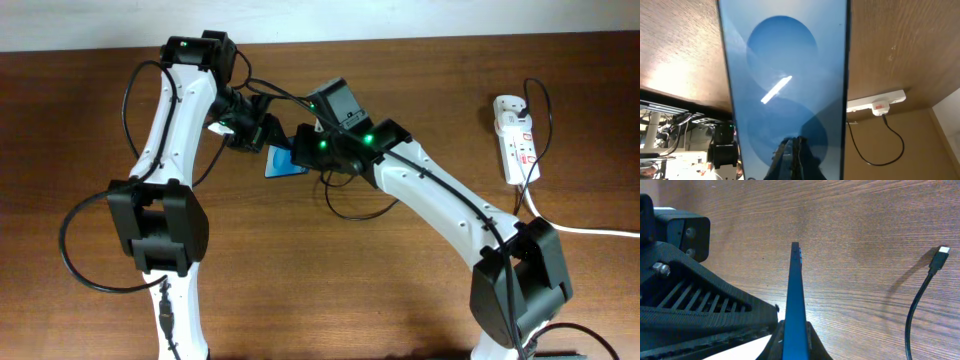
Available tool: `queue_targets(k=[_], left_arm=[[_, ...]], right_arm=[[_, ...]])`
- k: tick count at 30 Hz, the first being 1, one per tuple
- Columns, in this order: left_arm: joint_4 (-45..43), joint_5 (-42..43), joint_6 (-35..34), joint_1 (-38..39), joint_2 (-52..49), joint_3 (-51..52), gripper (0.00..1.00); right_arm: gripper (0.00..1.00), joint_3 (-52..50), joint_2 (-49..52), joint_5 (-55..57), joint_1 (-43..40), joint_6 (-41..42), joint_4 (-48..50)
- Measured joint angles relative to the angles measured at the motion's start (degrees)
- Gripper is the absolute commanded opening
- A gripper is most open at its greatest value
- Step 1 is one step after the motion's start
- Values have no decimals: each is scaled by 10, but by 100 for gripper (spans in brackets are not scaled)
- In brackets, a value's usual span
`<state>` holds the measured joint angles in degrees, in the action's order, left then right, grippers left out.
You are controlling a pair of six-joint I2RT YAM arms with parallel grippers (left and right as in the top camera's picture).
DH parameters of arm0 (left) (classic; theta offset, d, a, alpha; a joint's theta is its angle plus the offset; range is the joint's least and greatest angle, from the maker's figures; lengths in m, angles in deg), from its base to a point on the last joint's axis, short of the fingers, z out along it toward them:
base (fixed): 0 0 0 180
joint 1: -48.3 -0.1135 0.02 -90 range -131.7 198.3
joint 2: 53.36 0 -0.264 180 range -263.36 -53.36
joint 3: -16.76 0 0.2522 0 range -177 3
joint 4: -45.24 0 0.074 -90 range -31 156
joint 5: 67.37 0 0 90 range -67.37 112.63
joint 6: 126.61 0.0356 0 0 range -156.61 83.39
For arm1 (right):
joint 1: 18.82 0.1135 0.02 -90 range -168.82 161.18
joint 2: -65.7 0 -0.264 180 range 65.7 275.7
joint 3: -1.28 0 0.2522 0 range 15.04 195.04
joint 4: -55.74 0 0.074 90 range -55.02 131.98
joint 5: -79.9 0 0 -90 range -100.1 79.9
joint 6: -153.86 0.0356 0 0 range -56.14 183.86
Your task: Plug charger to phone and switch on socket
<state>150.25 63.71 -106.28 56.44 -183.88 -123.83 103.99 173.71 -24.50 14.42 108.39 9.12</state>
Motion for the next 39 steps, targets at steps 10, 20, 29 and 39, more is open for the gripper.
queue_targets(k=[10, 20, 29, 39], left_arm=[[-106, 48, 409, 0, 0, -1, 18], [-102, 164, 711, 0, 0, -1, 46], [-130, 226, 724, 0, 0, -1, 56], [-202, 254, 658, 0, 0, -2, 49]], right_arm=[[4, 0, -121, -7, -146, -37, -72], [4, -191, -424, -55, -252, -59, -28], [4, -436, -242, -121, -245, 302, 607], [4, -436, -84, -31, -118, 519, 788]])
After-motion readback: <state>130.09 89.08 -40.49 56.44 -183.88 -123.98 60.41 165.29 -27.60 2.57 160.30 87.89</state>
